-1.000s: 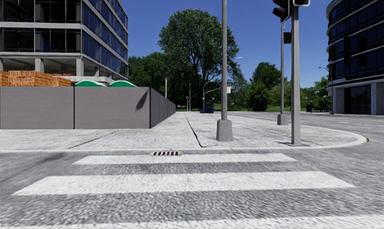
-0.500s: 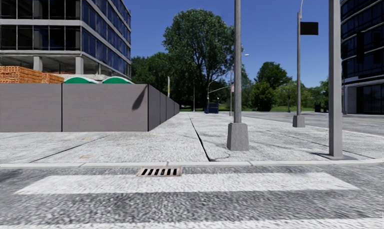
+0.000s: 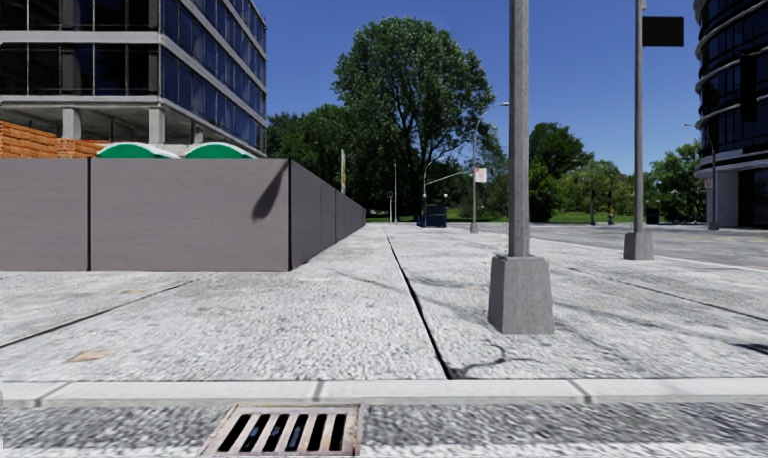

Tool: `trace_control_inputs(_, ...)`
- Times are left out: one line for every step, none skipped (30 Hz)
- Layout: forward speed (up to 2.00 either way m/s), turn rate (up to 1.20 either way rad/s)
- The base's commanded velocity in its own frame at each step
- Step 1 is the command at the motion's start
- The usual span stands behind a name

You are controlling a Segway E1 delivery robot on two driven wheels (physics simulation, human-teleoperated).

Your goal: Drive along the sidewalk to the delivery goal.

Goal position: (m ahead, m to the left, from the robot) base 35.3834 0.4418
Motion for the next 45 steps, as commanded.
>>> trace_control_inputs(2.0, 0.0)
trace_control_inputs(2.0, 0.0)
trace_control_inputs(2.0, 0.0)
trace_control_inputs(2.0, 0.0)
trace_control_inputs(2.0, 0.0)
trace_control_inputs(2.0, 0.0)
trace_control_inputs(2.0, 0.0)
trace_control_inputs(2.0, 0.0)
trace_control_inputs(2.0, 0.0)
trace_control_inputs(2.0, 0.0)
trace_control_inputs(2.0, 0.0)
trace_control_inputs(2.0, 0.0)
trace_control_inputs(2.0, 0.0)
trace_control_inputs(1.96, 0.0)
trace_control_inputs(1.9, 0.0)
trace_control_inputs(1.9, 0.0)
trace_control_inputs(1.72, 0.0)
trace_control_inputs(1.6, 0.0)
trace_control_inputs(1.52, 0.0)
trace_control_inputs(1.49, 0.0)
trace_control_inputs(1.49, 0.0)
trace_control_inputs(1.48, 0.0)
trace_control_inputs(1.48, 0.0)
trace_control_inputs(1.48, 0.0)
trace_control_inputs(1.48, 0.0)
trace_control_inputs(1.48, 0.0)
trace_control_inputs(1.48, 0.0)
trace_control_inputs(1.47, 0.0)
trace_control_inputs(1.47, 0.0)
trace_control_inputs(1.47, 0.0)
trace_control_inputs(1.47, 0.0)
trace_control_inputs(1.47, 0.0)
trace_control_inputs(1.47, 0.0)
trace_control_inputs(1.47, 0.0)
trace_control_inputs(1.47, 0.0)
trace_control_inputs(1.47, 0.0)
trace_control_inputs(1.47, 0.0)
trace_control_inputs(1.47, 0.0)
trace_control_inputs(1.47, 0.0)
trace_control_inputs(1.47, 0.0)
trace_control_inputs(1.47, 0.0)
trace_control_inputs(1.47, 0.0)
trace_control_inputs(1.47, 0.0)
trace_control_inputs(1.47, 0.0)
trace_control_inputs(1.48, 0.0)
